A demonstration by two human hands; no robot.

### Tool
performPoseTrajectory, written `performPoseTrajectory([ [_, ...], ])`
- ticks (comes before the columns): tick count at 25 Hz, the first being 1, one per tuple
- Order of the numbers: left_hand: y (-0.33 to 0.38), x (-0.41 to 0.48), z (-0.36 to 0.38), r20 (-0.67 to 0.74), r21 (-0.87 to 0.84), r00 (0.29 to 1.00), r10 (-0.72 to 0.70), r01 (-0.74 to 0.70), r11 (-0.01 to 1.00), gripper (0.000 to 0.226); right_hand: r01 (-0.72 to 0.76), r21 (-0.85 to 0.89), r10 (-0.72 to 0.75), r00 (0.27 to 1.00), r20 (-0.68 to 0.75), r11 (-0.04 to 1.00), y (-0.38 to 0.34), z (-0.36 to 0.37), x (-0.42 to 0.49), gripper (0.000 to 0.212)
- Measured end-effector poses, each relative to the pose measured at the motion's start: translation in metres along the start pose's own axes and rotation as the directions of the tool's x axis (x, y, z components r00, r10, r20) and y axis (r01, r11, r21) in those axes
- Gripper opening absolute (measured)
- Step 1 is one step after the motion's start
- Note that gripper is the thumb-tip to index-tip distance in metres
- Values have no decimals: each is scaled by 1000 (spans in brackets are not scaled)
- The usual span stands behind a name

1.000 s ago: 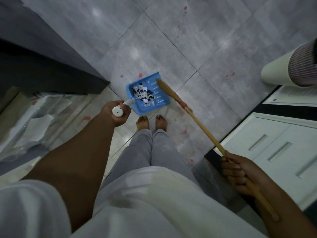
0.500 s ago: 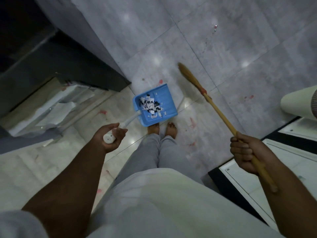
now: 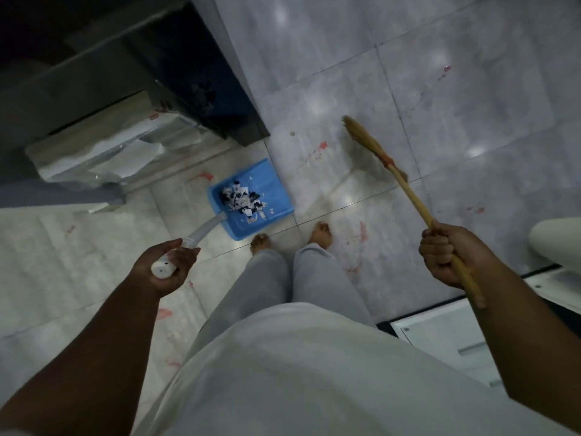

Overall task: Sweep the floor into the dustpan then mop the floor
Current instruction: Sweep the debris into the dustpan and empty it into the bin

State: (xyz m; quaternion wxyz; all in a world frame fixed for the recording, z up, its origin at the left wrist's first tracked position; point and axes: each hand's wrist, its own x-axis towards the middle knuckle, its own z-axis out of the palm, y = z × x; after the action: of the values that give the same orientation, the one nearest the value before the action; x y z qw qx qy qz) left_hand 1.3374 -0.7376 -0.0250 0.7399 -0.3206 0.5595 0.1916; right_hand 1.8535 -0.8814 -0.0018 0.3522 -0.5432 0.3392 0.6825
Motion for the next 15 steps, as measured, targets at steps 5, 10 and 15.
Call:
performPoseTrajectory([
  [5, 12, 11, -23, -47, -33, 998, -31, 30, 999, 59, -6, 5, 6, 997, -73, 1000, 34, 11, 11, 39],
  [10, 24, 18, -36, -22, -50, 999, -34, 33, 998, 71, -64, -24, 60, 989, -138, 998, 116, 42, 25, 43],
  [15, 31, 24, -47, -18, -121, 1000, 22, -24, 992, 72, -239, -159, 228, 970, -85, 958, 179, 60, 8, 36],
])
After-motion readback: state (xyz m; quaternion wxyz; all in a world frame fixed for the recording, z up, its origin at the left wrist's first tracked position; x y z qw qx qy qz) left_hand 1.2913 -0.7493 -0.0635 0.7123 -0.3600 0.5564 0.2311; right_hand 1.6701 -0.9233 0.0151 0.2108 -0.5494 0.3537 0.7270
